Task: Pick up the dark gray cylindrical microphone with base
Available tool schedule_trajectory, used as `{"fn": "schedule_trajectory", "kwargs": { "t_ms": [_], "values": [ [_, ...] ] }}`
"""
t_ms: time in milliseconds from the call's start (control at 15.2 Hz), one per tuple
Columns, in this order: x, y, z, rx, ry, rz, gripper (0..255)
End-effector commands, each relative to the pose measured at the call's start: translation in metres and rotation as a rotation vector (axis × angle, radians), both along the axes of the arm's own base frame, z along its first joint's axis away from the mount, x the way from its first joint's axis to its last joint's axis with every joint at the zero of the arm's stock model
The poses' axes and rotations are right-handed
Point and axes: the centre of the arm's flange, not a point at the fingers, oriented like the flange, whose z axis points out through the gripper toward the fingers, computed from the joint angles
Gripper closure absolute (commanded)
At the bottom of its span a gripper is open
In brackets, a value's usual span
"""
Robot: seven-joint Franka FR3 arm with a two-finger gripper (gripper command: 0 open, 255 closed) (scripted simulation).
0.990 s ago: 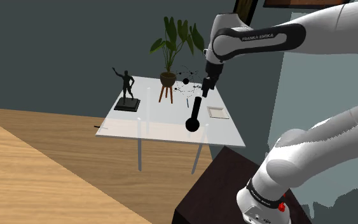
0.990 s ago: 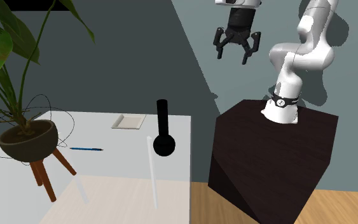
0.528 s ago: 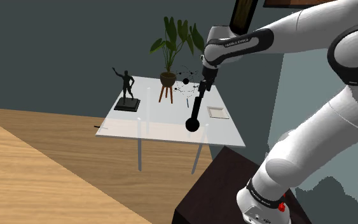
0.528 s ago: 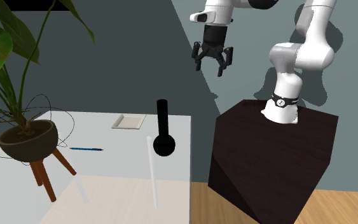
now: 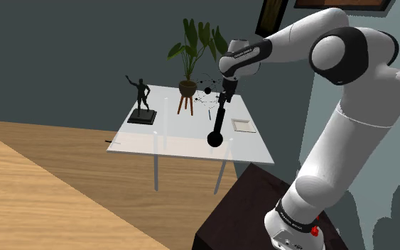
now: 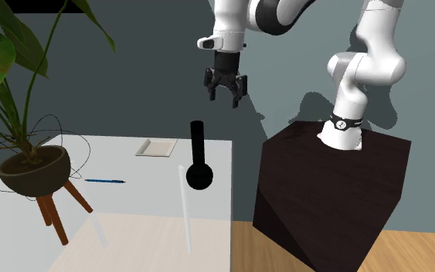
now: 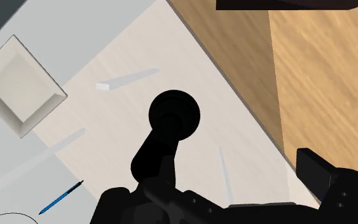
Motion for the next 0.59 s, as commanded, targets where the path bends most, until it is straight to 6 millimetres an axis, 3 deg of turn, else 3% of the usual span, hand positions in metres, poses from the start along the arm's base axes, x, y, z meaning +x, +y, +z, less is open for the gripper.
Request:
{"fn": "schedule_trajectory", "kwargs": {
  "t_ms": [0,396,528],
  "values": [
    [0.011,-0.019,-0.016,0.003,-0.001,-0.003,0],
    [0.049,-0.076,-0.058,0.013,-0.006,-0.013,0],
    [0.054,-0.083,-0.068,0.014,-0.006,-0.014,0]
  ]
}}
